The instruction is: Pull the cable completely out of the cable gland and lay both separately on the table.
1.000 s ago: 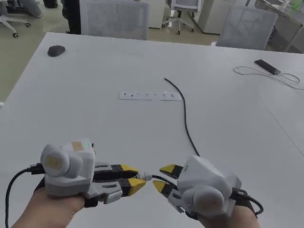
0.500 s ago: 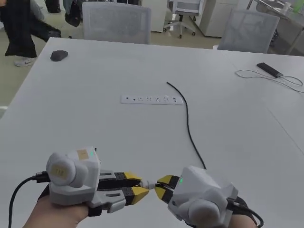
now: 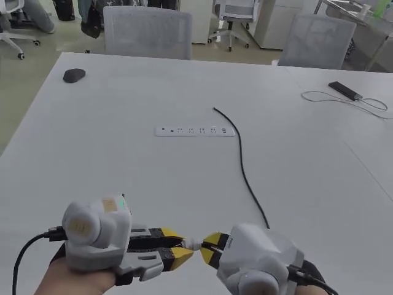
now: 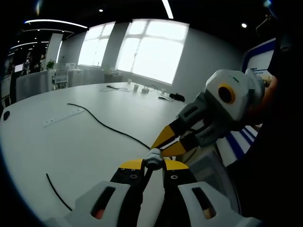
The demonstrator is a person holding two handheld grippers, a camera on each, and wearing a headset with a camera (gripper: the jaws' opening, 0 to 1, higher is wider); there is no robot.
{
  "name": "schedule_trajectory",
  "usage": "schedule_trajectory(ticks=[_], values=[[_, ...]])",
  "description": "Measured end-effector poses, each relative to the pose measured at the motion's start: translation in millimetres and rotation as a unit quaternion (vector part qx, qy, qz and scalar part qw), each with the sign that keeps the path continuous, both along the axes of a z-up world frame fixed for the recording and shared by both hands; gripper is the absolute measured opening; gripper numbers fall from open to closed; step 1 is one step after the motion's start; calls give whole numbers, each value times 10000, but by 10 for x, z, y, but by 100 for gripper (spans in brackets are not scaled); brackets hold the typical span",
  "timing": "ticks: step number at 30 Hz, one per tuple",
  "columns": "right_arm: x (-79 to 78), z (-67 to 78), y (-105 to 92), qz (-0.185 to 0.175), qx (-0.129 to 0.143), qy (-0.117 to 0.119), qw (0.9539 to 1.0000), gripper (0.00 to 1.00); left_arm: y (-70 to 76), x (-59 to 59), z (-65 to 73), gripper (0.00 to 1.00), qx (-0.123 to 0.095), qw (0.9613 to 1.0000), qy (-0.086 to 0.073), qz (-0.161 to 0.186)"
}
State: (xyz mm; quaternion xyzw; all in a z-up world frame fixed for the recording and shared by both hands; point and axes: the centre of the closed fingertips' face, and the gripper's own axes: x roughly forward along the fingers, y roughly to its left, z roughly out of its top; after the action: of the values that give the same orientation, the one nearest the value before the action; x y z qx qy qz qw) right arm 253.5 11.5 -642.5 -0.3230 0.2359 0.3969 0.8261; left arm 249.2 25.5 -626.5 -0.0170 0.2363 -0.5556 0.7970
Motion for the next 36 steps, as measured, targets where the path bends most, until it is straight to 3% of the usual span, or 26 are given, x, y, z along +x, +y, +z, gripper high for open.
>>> schedule_trajectory(ticks=[4, 11, 17, 22, 23, 27, 31, 33, 36], values=[[18, 10, -8, -38, 26, -39, 10000, 0, 3, 10, 8, 15, -40, 10000, -7, 19], [79, -10, -138, -440, 136, 45, 9989, 0, 20, 30, 52, 15, -116, 9999, -31, 84], [141, -98, -365, -1031, 352, 255, 9937, 0, 42, 38, 94, 15, -193, 9997, -23, 129], [170, -213, -553, -1612, 687, 549, 9830, 0, 41, 33, 111, 15, -218, 9997, -43, 126], [175, -237, -582, -1634, 671, 547, 9827, 0, 40, 31, 110, 15, -212, 9997, -55, 122], [164, -385, -703, -2002, 824, 796, 9730, 0, 43, 15, 100, 15, -202, 9997, -44, 119], [130, -483, -733, -2127, 933, 979, 9677, 0, 52, -18, 37, 15, -156, 9998, -31, 101], [113, -522, -717, -2244, 1076, 1116, 9621, 0, 46, -22, 3, 15, -118, 9999, -18, 81], [115, -541, -704, -2335, 1210, 1209, 9572, 0, 51, -9, -6, 15, -123, 9998, 36, 119]])
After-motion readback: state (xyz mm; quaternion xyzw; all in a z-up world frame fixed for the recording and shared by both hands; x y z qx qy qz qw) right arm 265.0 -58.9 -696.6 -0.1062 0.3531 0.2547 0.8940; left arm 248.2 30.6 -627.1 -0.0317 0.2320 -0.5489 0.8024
